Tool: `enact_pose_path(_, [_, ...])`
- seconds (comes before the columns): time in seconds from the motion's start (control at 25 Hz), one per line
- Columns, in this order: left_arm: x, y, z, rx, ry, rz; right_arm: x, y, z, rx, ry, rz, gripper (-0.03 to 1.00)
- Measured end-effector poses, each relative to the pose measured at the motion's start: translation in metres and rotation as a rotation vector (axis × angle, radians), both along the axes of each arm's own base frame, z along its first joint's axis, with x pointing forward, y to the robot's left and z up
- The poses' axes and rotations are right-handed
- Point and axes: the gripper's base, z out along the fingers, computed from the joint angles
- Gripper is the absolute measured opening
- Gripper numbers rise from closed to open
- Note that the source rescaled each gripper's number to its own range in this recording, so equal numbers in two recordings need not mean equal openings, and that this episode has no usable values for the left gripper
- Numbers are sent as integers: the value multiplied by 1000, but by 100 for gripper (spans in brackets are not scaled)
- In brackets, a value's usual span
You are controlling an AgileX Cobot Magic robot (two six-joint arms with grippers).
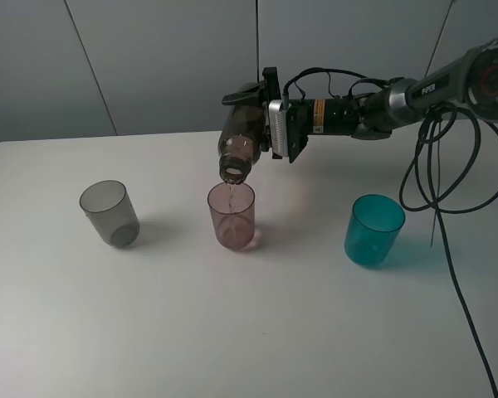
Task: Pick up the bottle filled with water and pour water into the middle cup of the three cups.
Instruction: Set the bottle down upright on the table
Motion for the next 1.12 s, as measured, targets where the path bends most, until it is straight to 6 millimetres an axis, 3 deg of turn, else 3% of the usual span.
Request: enact_pose_path(1.12, [0, 0, 0, 5, -1, -3, 4, 1, 7, -14, -97, 15, 6])
